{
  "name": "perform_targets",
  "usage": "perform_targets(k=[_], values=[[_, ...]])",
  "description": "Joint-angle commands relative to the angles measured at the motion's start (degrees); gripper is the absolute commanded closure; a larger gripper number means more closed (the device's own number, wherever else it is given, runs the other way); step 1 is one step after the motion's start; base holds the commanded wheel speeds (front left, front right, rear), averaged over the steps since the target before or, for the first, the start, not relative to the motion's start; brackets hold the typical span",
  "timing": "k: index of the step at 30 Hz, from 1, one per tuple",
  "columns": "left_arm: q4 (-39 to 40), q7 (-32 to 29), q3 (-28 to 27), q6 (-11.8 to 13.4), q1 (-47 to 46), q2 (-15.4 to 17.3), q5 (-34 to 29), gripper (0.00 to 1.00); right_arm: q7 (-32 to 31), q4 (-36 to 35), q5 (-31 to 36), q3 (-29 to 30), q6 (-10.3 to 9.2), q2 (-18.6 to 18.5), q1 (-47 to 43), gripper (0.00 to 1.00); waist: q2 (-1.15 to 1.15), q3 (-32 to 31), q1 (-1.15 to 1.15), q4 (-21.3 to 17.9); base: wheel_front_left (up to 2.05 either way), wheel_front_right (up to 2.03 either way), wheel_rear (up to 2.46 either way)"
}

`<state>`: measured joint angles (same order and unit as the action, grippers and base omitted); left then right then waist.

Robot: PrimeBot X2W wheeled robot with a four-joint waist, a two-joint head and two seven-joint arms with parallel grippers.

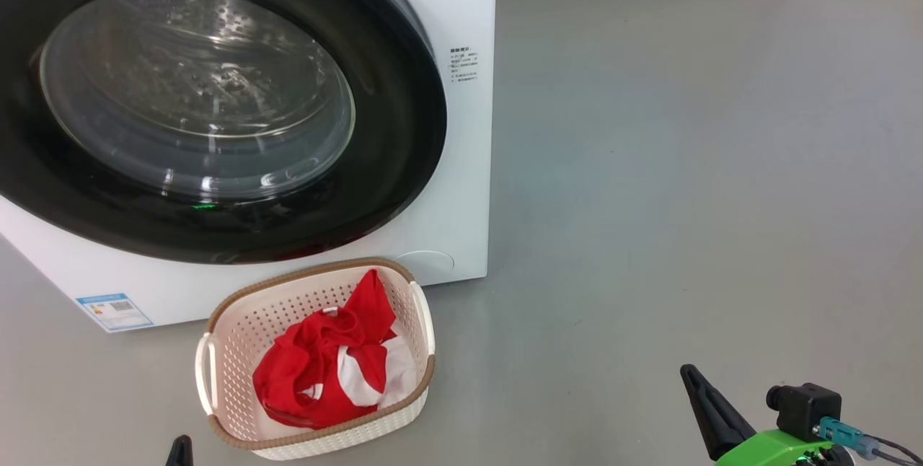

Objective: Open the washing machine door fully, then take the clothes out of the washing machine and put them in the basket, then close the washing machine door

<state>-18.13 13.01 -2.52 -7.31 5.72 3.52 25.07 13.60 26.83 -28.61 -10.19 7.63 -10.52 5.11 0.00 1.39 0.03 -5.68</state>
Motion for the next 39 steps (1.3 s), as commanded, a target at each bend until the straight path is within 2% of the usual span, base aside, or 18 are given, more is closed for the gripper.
perform_targets(k=[1,5,39], values=[[1.4,-0.5,-0.6,0.0,-1.1,0.8,1.4,1.00,-0.4,-1.6,-1.3,0.7,-0.01,-0.2,1.4,1.00,0.00,0.0,0.03,0.1,0.00,0.00,0.00],[1.5,-1.1,-0.7,0.0,-1.5,0.8,3.6,1.00,-1.0,-2.0,-3.5,1.2,-0.01,0.0,1.4,1.00,0.00,0.1,-0.03,0.3,0.00,0.00,0.00],[2.2,-6.7,-1.7,-0.1,-4.7,0.4,22.9,1.00,-6.6,-5.3,-22.0,5.6,-0.05,2.2,1.3,1.00,0.00,-0.3,-0.03,1.9,0.00,0.00,0.00]])
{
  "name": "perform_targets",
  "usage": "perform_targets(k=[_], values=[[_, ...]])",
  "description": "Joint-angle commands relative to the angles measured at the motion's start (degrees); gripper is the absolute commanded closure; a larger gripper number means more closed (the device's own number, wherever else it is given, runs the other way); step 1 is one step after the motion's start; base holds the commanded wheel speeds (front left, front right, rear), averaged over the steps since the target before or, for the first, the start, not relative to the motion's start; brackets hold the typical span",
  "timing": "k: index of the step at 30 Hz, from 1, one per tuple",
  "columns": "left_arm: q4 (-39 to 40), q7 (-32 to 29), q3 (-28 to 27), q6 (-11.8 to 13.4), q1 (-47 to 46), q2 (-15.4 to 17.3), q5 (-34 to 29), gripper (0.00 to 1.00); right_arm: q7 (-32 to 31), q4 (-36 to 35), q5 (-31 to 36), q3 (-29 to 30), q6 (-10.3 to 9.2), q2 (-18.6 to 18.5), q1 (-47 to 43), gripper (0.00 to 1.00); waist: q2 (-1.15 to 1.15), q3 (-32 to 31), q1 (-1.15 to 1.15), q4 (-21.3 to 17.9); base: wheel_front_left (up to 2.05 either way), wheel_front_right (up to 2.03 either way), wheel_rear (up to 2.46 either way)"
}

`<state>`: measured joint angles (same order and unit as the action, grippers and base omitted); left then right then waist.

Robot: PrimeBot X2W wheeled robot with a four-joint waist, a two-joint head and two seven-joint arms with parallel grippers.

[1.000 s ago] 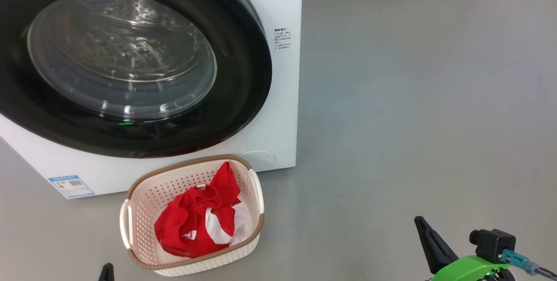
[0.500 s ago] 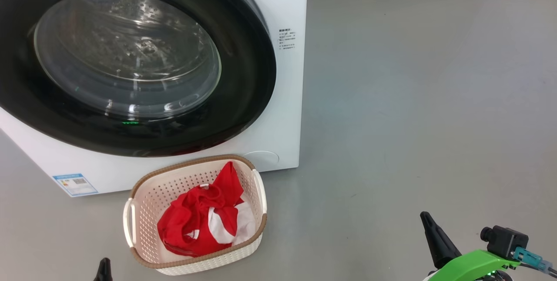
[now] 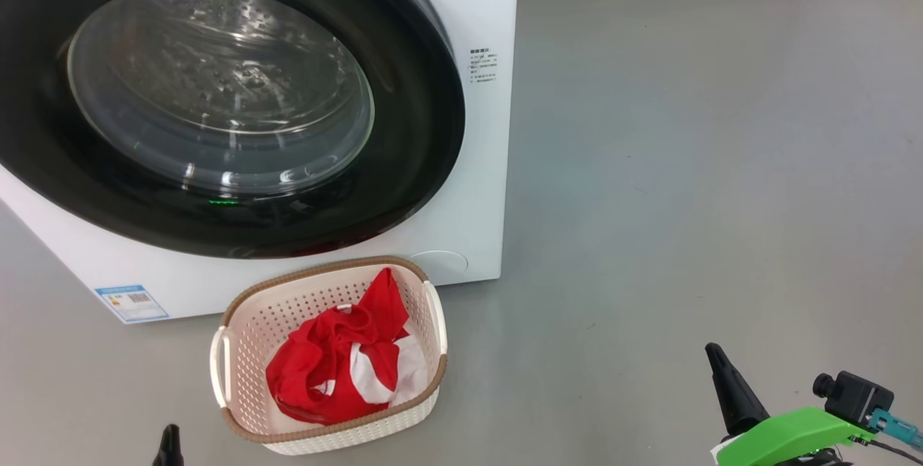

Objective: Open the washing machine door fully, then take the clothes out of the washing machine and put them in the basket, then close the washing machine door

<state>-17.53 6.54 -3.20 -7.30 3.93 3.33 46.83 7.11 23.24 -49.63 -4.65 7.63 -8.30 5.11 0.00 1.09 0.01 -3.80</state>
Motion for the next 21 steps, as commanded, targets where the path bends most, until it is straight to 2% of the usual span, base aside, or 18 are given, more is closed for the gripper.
perform_targets(k=[1,21], values=[[1.7,-0.4,-1.1,-0.1,-3.0,0.5,1.7,1.00,-0.3,-1.8,-1.5,0.2,-0.05,0.0,1.3,1.00,0.00,0.0,0.00,0.1,0.00,0.00,0.00],[2.1,-3.7,-1.7,-0.1,-4.9,0.3,13.0,1.00,-3.6,-3.7,-12.2,2.9,-0.08,1.3,1.2,1.00,0.00,-0.3,0.00,1.0,0.00,0.00,0.00]])
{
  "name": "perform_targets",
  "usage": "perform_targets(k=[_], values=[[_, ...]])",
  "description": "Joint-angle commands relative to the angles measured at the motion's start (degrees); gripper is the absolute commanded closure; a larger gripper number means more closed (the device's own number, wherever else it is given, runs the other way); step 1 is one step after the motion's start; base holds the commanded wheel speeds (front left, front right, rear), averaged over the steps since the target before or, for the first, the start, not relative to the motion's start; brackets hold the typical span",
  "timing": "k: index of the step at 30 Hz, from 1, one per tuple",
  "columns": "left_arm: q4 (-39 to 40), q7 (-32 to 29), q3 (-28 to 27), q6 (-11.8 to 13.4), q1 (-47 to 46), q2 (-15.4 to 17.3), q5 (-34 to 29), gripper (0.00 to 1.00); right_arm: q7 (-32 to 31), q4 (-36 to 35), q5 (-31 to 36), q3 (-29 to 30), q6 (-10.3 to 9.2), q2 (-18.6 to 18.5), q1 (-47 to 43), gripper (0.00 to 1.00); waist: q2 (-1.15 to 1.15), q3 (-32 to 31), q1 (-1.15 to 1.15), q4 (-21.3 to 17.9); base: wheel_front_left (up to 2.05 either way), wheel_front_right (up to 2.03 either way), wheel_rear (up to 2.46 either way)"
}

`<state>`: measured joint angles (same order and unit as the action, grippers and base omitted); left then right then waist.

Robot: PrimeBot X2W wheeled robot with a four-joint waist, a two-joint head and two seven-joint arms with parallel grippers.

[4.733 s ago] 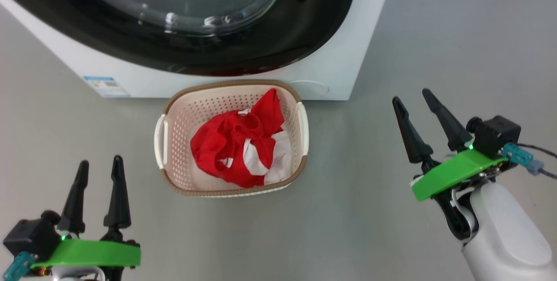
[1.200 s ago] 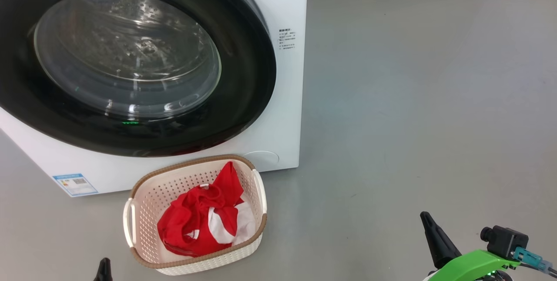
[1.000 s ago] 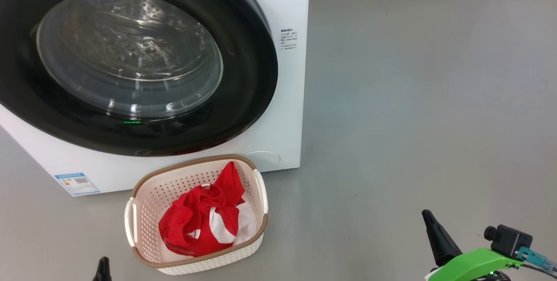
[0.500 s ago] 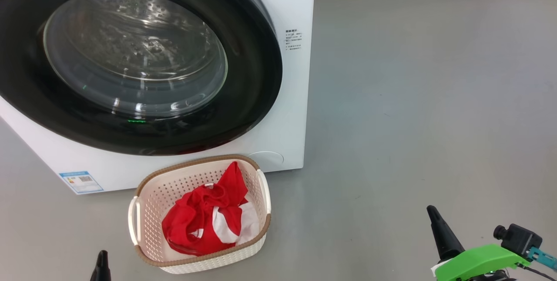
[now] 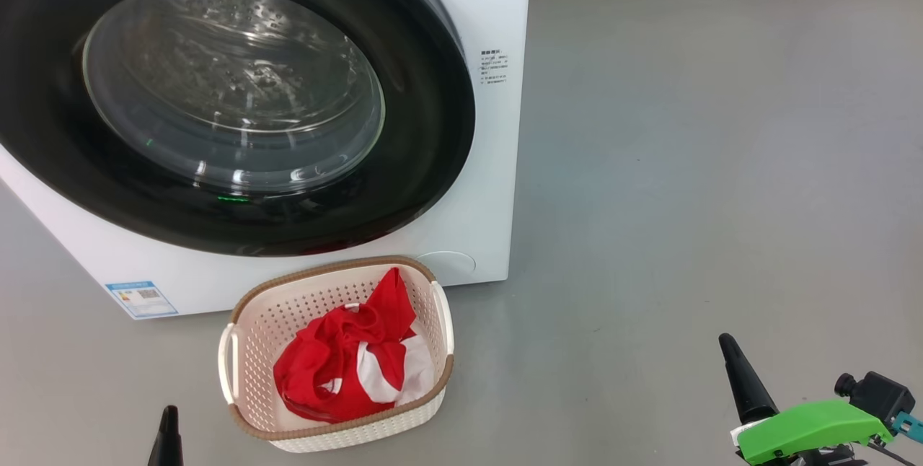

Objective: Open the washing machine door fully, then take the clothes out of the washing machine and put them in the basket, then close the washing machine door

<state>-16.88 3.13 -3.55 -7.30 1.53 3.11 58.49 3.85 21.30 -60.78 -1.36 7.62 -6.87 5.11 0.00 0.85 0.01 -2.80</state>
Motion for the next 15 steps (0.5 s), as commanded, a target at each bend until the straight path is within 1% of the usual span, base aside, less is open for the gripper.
perform_targets(k=[1,15], values=[[1.5,-0.4,-1.3,-0.1,-2.5,0.5,1.9,1.00,-0.5,-1.9,-1.6,-0.2,-0.07,-0.1,1.2,1.00,0.00,0.0,-0.01,0.1,0.00,0.00,0.00],[1.8,-2.7,-1.8,-0.1,-3.8,0.3,9.9,1.00,-2.9,-3.2,-9.2,1.7,-0.08,0.9,1.2,1.00,0.00,-0.2,-0.01,0.8,0.00,0.00,0.00]])
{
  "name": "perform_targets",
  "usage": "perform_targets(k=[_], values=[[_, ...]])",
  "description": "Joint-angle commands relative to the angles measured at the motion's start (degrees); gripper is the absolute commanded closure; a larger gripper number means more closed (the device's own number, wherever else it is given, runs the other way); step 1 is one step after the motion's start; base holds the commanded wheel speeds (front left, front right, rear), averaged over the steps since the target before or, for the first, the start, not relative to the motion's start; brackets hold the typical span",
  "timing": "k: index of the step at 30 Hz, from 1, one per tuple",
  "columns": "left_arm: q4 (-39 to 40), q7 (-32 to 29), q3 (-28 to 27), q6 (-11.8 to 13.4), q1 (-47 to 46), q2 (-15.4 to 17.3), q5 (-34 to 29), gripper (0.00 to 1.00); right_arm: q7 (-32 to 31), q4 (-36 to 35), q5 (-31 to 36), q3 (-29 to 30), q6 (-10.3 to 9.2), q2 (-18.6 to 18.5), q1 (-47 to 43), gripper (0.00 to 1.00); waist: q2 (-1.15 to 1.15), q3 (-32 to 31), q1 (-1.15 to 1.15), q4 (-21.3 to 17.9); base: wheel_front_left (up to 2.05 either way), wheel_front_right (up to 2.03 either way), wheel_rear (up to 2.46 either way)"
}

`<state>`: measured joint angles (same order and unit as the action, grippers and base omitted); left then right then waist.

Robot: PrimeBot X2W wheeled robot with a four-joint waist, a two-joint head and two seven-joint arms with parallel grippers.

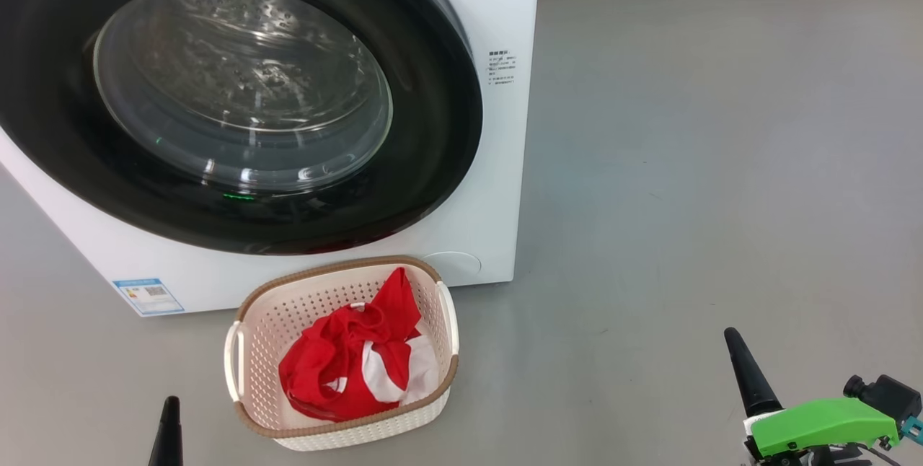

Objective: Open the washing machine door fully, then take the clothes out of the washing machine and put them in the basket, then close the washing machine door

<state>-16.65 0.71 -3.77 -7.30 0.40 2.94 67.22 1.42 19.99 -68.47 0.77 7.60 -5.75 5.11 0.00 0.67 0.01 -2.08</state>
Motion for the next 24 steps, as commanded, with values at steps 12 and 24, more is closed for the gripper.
perform_targets(k=[12,24], values=[[1.9,-2.3,-1.9,-0.1,-3.8,0.3,7.9,1.00,-2.5,-3.1,-7.9,1.3,-0.07,0.6,1.1,1.00,0.00,-0.2,0.00,0.6,0.00,0.00,0.00],[2.2,-4.1,-2.2,-0.2,-4.8,0.2,14.2,1.00,-4.4,-4.1,-13.8,2.8,-0.09,1.3,1.1,1.00,0.00,-0.3,0.00,1.2,0.00,0.00,0.00]])
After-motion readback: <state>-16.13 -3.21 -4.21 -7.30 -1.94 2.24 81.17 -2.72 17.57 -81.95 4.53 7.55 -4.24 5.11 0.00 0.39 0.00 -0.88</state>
